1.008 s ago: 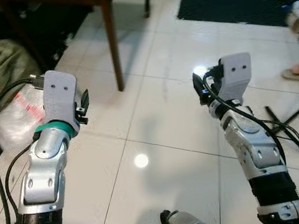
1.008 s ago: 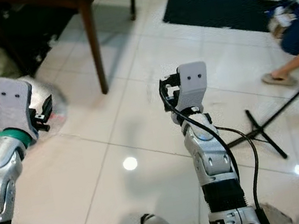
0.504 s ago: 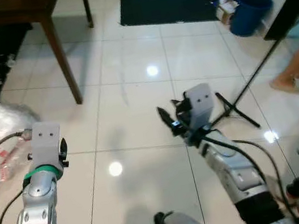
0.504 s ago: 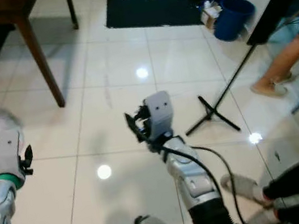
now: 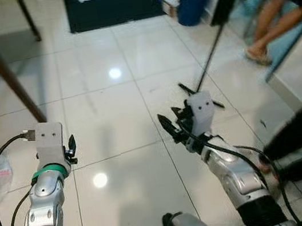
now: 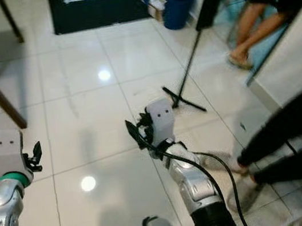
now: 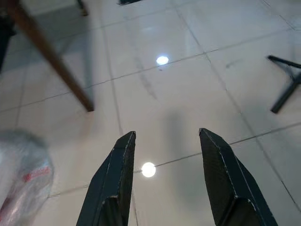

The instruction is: Setting the table

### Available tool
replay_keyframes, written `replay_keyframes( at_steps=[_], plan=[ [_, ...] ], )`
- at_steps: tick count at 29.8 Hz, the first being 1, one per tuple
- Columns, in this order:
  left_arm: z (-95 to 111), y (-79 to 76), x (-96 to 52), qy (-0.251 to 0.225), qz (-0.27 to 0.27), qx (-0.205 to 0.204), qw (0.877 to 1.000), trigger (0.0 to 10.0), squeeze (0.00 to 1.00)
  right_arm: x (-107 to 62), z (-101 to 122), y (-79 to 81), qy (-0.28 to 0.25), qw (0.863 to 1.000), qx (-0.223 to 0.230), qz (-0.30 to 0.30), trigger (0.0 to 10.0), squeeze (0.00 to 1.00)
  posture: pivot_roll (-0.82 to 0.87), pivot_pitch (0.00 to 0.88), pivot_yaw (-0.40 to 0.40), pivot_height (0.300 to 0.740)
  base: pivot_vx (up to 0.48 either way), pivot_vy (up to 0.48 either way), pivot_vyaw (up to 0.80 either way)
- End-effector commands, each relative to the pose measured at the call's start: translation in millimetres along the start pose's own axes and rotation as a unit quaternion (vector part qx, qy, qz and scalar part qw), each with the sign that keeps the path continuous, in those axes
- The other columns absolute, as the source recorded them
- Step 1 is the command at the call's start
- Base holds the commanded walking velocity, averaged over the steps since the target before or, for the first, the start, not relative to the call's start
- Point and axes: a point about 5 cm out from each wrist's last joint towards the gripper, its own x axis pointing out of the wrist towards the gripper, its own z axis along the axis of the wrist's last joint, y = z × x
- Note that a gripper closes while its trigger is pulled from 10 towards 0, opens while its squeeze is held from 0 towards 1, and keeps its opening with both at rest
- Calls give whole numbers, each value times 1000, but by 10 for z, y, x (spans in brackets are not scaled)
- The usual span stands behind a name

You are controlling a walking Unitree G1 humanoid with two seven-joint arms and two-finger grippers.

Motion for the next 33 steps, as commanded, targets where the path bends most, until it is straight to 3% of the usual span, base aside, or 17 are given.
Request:
replay_keyframes(
  at_steps=[1,5,11,33],
  plan=[
    [-48,-36,-8,3,-7,0,1000,10000,0,-7,-17,-47,1,1000,-4,-12,10000,0,-74,45,15,740,0,0,0],
    [-51,-49,-6,-9,-1,26,1000,10000,0,-3,-44,-43,2,1000,-7,-16,10000,0,-75,42,16,740,79,0,0],
    [-112,-126,-36,-24,-11,73,997,10000,0,-20,-133,4,11,1000,-9,-19,10000,0,-76,42,15,740,480,0,0],
    [-136,-295,-70,-42,-37,82,995,10000,0,-47,-184,-136,15,998,-20,-54,10000,0,-83,59,17,740,480,0,0]
  ],
)
